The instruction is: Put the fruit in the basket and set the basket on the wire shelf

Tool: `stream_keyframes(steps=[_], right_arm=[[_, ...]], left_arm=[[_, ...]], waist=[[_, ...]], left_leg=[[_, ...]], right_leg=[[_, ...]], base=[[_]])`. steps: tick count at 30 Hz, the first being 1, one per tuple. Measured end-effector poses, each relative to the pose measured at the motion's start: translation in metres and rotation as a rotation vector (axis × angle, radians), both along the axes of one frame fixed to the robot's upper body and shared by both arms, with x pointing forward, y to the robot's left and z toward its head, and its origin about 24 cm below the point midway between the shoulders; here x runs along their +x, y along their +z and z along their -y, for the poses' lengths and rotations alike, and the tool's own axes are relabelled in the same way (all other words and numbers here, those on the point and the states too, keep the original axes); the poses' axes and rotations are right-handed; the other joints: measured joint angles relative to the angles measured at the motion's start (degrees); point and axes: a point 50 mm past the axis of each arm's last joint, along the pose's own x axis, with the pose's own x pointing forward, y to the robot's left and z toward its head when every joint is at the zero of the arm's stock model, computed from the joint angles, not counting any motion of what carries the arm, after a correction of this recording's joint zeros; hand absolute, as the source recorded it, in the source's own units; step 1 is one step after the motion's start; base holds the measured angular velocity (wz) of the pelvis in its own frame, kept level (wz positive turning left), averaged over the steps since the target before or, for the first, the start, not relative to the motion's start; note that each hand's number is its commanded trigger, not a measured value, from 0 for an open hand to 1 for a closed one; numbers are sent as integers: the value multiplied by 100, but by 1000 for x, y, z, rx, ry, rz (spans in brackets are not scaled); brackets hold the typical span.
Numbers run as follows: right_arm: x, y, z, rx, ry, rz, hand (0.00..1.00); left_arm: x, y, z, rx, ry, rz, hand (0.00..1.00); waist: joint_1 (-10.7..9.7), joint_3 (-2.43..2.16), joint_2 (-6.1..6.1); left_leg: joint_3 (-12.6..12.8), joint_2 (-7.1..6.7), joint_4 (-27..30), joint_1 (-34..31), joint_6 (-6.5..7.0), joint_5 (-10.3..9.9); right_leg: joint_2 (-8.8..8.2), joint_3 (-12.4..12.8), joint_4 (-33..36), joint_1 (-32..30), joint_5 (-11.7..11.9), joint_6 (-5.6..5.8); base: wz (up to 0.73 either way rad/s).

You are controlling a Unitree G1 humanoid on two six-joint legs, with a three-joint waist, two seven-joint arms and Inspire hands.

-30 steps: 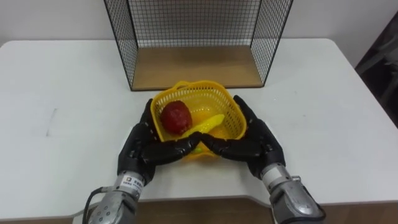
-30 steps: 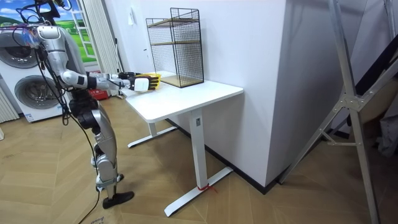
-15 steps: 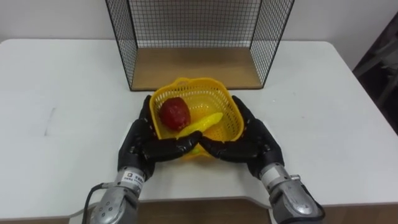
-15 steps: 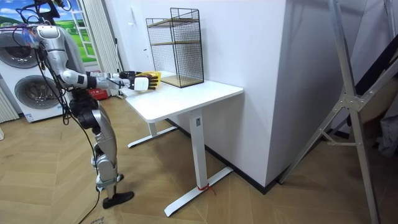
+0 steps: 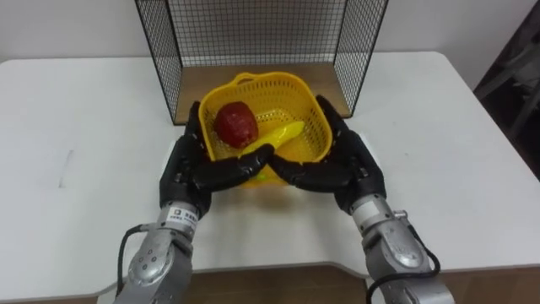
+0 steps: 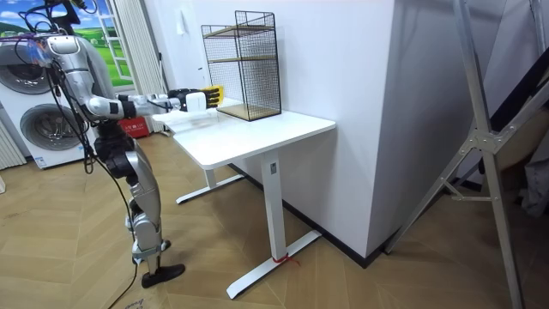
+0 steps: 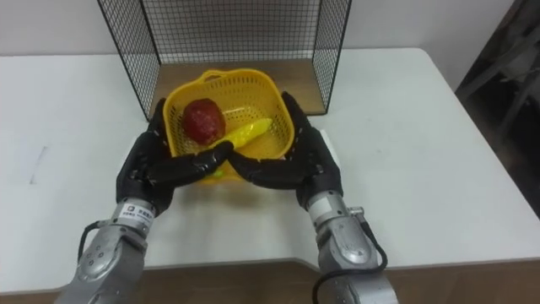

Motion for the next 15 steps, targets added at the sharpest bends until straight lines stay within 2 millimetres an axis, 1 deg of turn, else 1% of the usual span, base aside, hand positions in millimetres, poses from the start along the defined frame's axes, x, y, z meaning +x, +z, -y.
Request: stream_keyframes(steps=[3,8,15], right_arm=[[0,3,-1,4,-3,12,0],[1,6,-2,10,-4,21,0],[1,17,-2,20,-7,66,0]], left_arm=[[1,4,0,-5,5,19,0],[1,5,1,-11,18,17,0],[1,13,2,-24,17,53,0]], waist=[[0,-10,13],[-3,-18,25],[-3,-26,24]], left_leg=[[0,1,-1,21,0,0],[4,2,4,26,0,1],[46,2,15,46,1,2]], right_leg=[[1,5,-4,21,0,0],[-2,11,8,18,0,0],[-3,53,71,-3,0,0]], base=[[0],[0],[-2]])
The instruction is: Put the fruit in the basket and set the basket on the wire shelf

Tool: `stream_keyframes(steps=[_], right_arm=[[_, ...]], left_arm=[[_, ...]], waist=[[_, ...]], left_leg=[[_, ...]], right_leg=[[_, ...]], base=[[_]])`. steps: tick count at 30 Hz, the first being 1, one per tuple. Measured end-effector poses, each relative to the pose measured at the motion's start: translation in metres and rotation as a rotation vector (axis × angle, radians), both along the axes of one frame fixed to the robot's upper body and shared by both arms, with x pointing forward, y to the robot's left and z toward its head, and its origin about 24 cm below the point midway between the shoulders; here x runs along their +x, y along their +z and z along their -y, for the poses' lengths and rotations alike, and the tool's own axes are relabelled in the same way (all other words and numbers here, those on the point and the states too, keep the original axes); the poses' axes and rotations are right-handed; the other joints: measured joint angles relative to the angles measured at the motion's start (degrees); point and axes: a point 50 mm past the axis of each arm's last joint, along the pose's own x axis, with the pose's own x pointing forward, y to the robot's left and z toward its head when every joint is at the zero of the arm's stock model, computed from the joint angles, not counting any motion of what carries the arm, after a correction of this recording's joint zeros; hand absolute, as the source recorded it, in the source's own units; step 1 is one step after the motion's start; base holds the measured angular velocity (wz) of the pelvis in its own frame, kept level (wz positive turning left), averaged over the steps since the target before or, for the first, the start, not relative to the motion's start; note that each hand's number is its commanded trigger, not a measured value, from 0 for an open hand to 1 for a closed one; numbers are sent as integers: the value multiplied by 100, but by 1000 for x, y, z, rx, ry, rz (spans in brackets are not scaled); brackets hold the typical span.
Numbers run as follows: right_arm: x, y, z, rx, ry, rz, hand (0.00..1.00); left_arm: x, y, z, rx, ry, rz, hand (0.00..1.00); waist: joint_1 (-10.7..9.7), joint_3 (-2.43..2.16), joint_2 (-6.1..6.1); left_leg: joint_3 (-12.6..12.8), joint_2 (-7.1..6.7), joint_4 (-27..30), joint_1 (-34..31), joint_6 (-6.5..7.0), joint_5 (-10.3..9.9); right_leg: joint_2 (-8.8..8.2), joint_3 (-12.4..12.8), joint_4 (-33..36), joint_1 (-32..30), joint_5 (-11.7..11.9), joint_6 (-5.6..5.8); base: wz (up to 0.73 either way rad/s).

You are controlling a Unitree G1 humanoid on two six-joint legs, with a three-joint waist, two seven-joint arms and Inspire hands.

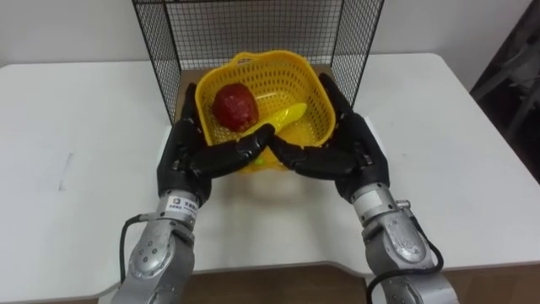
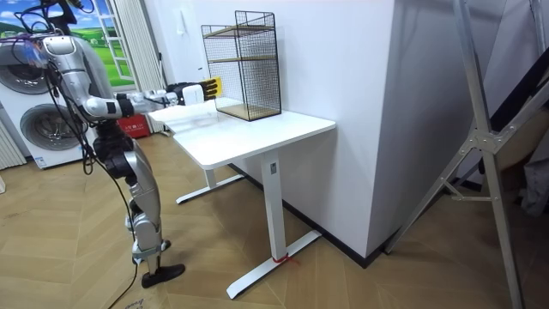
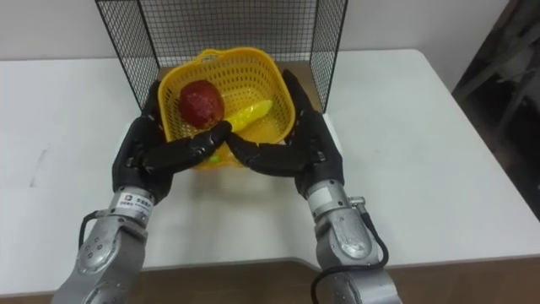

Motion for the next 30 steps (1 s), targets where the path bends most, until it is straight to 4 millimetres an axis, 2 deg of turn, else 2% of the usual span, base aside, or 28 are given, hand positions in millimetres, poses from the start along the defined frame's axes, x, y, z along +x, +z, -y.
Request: stream_keyframes(steps=[3,5,12,15,17,19,20,22,23,24,25,26,27,28,29,30], right_arm=[[0,1,1,4,-5,5,0],[1,2,1,6,-9,6,0],[1,2,1,11,-18,4,0],[0,3,0,15,-15,9,0],[0,3,0,15,-15,10,0],[0,3,-1,26,-10,13,0],[0,3,-1,29,-7,11,0],[-1,3,0,25,7,13,0],[-1,3,-1,24,11,13,0],[-1,2,-2,23,18,14,0],[-1,1,-3,21,24,10,0],[-1,1,-3,20,25,11,0],[0,3,-1,18,20,17,0],[1,3,0,16,18,20,0],[1,3,0,15,18,20,0],[0,3,0,11,22,18,0]], left_arm=[[0,4,2,-13,-1,16,0],[0,4,3,-19,-1,18,0],[1,5,3,-24,3,19,0],[1,6,3,-30,9,25,0],[1,6,3,-29,10,29,0],[1,7,2,-29,15,41,0],[1,7,1,-28,16,41,0],[0,6,0,-28,21,40,0],[0,6,-1,-27,22,42,0],[0,7,-1,-27,25,43,0],[0,5,-3,-25,31,38,0],[0,5,-3,-22,31,38,0],[1,6,-3,-23,31,41,0],[0,6,-3,-22,29,42,0],[0,6,-3,-22,29,42,0],[0,6,-3,-21,29,42,0]], waist=[[11,-40,8],[17,-46,16],[58,-33,-1],[118,-7,-19],[161,-4,-34],[189,14,-59],[199,34,-87],[257,68,-12],[276,73,-5],[285,76,-2],[319,79,-51],[311,71,-90],[325,71,-112],[329,60,-103],[329,56,-99],[334,40,-80]], left_leg=[[8,-1,0,5,0,0],[19,-1,-2,27,0,0],[23,13,178,19,-2,-22],[17,76,474,-95,-29,-184],[9,153,827,-209,-65,-365],[5,297,1727,-557,-162,-644],[4,324,2033,-669,-169,-647],[-102,554,3252,-1142,-177,-560],[-158,587,3471,-1232,-186,-489],[-240,623,3790,-1378,-220,-318],[-287,591,3916,-1479,-211,-156],[-330,532,3842,-1514,-222,-212],[-343,426,3451,-1634,-201,-330],[-335,337,3003,-1838,-204,-328],[-332,270,2729,-1927,-212,-307],[-331,189,2122,-2051,-246,-142]], right_leg=[[5,18,0,-1,0,0],[5,27,4,3,0,0],[-8,45,91,-31,-26,-5],[12,37,366,-114,-178,-40],[46,36,644,-253,-344,-86],[85,-7,1223,-455,-738,-185],[86,-1,1337,-474,-819,-200],[198,71,1595,-463,-996,-262],[216,76,1654,-464,-1024,-297],[260,120,1724,-444,-1023,-375],[280,247,1730,-346,-1017,-411],[264,266,1727,-338,-1027,-427],[238,272,1679,-359,-1014,-441],[214,288,1657,-399,-1008,-442],[196,292,1655,-401,-1011,-440],[181,291,1633,-373,-1013,-436]], base=[[0],[-3],[-4],[-2],[-2],[4],[0],[-15],[-25],[-20],[-11],[0],[-4],[-10],[-16],[-25]])
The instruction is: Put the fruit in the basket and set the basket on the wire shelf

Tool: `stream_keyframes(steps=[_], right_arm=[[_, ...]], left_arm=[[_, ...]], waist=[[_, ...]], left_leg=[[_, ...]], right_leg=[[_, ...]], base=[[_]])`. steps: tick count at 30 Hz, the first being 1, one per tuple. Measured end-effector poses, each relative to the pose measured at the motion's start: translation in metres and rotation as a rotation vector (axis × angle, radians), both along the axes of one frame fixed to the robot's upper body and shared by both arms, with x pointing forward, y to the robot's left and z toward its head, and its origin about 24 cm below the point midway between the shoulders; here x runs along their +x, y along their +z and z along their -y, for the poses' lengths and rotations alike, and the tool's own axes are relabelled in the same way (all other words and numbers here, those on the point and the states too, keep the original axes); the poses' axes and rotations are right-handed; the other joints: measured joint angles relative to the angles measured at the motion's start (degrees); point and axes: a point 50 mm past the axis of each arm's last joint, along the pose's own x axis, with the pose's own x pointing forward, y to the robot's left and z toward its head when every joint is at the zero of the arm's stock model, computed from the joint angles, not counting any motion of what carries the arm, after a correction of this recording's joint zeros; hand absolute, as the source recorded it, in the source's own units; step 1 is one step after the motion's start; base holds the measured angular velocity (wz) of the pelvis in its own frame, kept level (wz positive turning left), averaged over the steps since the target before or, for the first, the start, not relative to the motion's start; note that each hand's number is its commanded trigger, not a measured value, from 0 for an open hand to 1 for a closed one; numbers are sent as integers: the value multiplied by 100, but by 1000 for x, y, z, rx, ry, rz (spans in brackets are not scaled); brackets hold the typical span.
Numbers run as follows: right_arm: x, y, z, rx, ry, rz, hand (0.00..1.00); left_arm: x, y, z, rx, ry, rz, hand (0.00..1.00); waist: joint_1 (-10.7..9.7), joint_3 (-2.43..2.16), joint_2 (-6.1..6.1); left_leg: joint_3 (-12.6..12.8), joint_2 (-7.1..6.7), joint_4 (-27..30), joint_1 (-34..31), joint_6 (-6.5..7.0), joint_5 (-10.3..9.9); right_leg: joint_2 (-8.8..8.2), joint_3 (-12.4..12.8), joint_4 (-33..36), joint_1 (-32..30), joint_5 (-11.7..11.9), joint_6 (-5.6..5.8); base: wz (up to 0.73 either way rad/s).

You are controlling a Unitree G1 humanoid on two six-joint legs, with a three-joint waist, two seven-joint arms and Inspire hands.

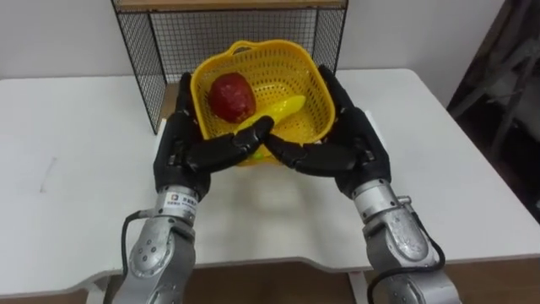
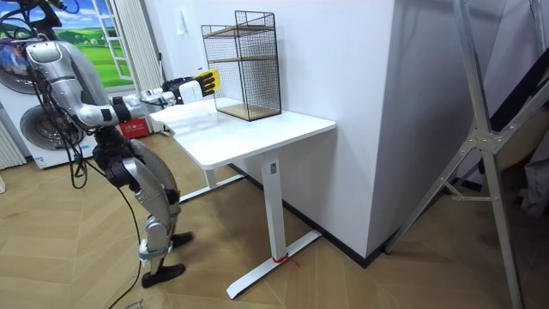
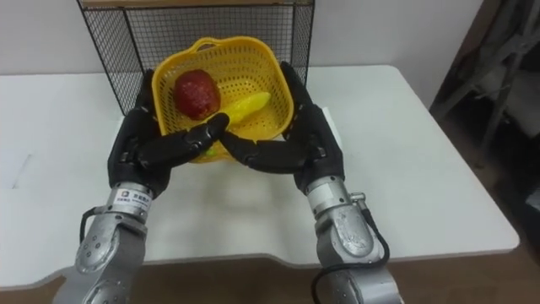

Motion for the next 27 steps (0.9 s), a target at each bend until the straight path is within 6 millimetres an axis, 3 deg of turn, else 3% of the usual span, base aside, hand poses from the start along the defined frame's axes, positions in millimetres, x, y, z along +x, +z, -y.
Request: stream_keyframes(steps=[1,2,3,4,5,7,13,17,20,22,23,24,25,27], right_arm=[[-1,-1,-1,-3,6,-6,0],[-1,-2,0,-5,6,-9,0],[-1,-2,-1,-9,14,-7,0],[0,-1,0,-16,18,-1,0],[0,-1,1,-20,19,-1,0],[0,-1,1,-23,20,0,0],[0,-1,0,-25,25,3,0],[0,1,-1,-23,25,10,0],[0,1,0,-24,17,9,0],[1,1,0,-19,10,9,0],[1,1,0,-18,8,8,0],[1,1,0,-18,8,5,0],[1,-1,0,-19,6,-1,0],[2,1,0,-12,1,4,0]], left_arm=[[0,0,-1,-1,3,-1,0],[0,0,-2,2,5,-1,0],[0,0,-5,13,8,1,0],[1,1,-5,18,5,4,0],[1,1,-5,18,3,4,0],[1,1,-4,19,3,4,0],[1,1,-5,18,6,4,0],[1,1,-2,7,5,5,0],[1,1,-1,2,2,5,0],[1,2,-1,-5,6,7,0],[1,2,0,-5,4,7,0],[1,2,0,-8,5,7,0],[1,2,0,-7,5,7,0],[3,3,-1,-6,9,12,0]], waist=[[25,-16,13],[33,-40,-13],[-15,-115,-67],[-40,-143,-148],[-29,-153,-173],[-23,-108,-207],[-13,-5,-90],[-19,-6,-104],[-55,-22,-178],[-8,-28,-218],[0,-27,-221],[9,-13,-242],[21,0,-254],[57,-15,-289]], left_leg=[[5,-19,-485,-18,74,423],[-5,-49,-603,18,96,589],[-24,-152,-791,148,180,796],[1,-207,-918,237,251,978],[13,-226,-939,271,264,980],[13,-301,-959,372,306,930],[8,-440,-941,405,350,761],[12,-543,-855,357,395,668],[80,-699,-715,350,472,508],[216,-792,-677,389,570,397],[249,-799,-669,408,589,364],[287,-815,-660,483,638,325],[273,-806,-670,591,663,285],[288,-788,-675,633,686,226]], right_leg=[[-7,2,-39,32,-19,-6],[-14,30,-48,71,-46,14],[-77,-6,-79,121,-101,65],[-116,-35,-194,209,-103,87],[-133,-35,-266,245,-94,98],[-210,-69,-492,437,-72,138],[-339,-95,-655,574,-163,224],[-443,-119,-597,577,-292,274],[-621,-167,-354,564,-509,363],[-803,-176,166,386,-603,492],[-834,-187,331,349,-598,512],[-908,-245,605,271,-553,605],[-925,-282,716,268,-472,749],[-885,-324,587,330,-427,795]], base=[[-31],[-13],[8],[12],[4],[2],[5],[9],[9],[-9],[-11],[-5],[-7],[-10]])
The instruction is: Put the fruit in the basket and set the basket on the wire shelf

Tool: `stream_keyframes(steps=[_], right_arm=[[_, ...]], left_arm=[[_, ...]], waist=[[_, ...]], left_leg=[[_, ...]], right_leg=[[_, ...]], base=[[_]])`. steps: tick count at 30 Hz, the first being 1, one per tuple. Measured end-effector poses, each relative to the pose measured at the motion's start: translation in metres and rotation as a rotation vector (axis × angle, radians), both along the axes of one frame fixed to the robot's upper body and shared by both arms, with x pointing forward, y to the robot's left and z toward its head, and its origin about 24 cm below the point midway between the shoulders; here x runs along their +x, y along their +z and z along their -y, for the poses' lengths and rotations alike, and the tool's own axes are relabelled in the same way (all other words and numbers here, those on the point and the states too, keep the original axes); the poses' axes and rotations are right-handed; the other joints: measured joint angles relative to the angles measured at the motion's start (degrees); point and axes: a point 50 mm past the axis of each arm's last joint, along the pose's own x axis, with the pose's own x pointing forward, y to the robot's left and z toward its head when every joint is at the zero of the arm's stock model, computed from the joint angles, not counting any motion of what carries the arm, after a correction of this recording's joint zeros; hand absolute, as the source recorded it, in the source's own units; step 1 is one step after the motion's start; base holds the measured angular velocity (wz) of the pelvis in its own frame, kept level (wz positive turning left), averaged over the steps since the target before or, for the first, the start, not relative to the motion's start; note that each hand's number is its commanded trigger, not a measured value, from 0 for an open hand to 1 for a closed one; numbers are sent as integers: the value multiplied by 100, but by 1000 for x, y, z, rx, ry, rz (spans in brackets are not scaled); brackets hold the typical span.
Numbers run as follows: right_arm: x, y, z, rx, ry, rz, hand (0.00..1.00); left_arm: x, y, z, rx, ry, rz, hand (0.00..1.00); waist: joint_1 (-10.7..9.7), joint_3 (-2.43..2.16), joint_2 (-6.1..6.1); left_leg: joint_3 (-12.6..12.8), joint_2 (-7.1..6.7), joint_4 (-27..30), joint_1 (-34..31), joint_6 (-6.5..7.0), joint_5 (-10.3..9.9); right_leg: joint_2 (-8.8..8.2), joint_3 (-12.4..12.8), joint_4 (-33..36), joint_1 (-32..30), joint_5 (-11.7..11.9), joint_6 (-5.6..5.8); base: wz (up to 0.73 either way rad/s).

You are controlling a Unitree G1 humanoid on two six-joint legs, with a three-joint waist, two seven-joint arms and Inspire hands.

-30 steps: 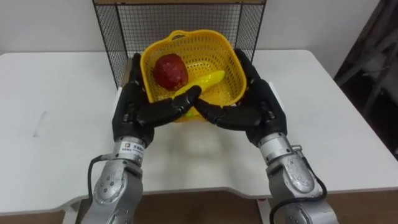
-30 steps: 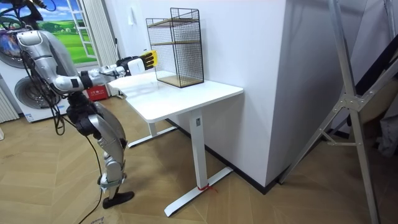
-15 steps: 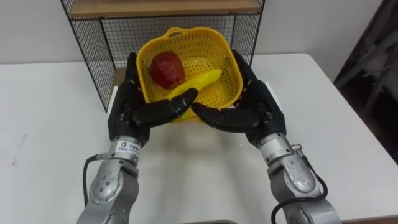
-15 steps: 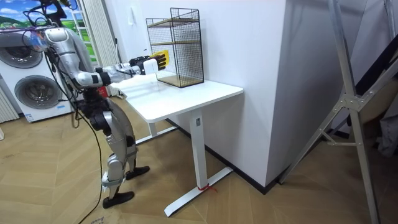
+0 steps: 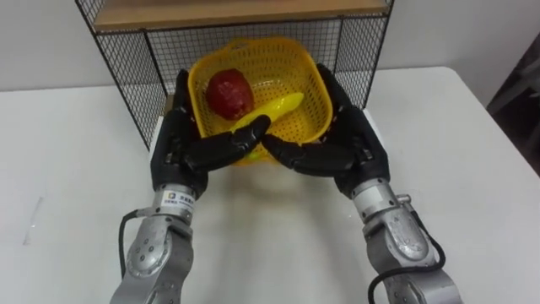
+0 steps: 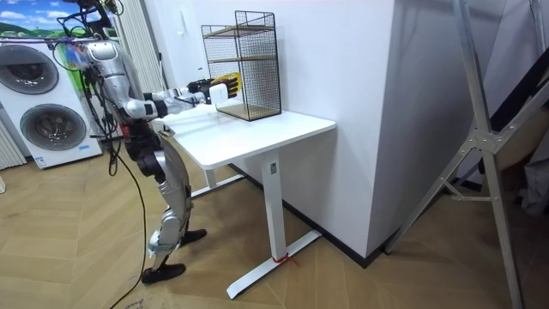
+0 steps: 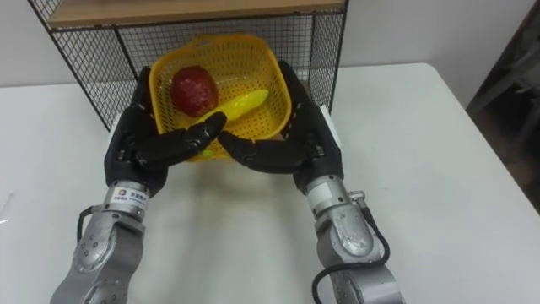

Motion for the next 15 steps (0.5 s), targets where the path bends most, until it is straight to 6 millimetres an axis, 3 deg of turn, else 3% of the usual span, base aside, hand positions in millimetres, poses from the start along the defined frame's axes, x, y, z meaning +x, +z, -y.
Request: stream_keyframes(steps=[4,7,11,15], right_arm=[[5,6,-3,7,7,23,0],[6,4,0,1,-3,15,0],[10,5,3,-1,-17,16,0],[16,8,3,-7,-22,21,0]], left_arm=[[6,8,0,13,3,33,0],[6,8,2,29,6,32,0],[6,7,6,25,-4,27,0],[6,6,6,28,-10,15,0]], waist=[[25,24,21],[51,48,90],[31,-2,199],[15,-25,234]], left_leg=[[-18,18,115,-306,68,-6],[-92,29,49,-316,102,13],[-173,30,16,-402,147,93],[-196,-2,-323,-291,154,371]], right_leg=[[112,-198,-1046,279,69,-28],[179,-293,-1386,405,216,-15],[205,-430,-1532,407,321,0],[220,-459,-1717,443,504,-8]], base=[[-1],[1],[10],[5]])
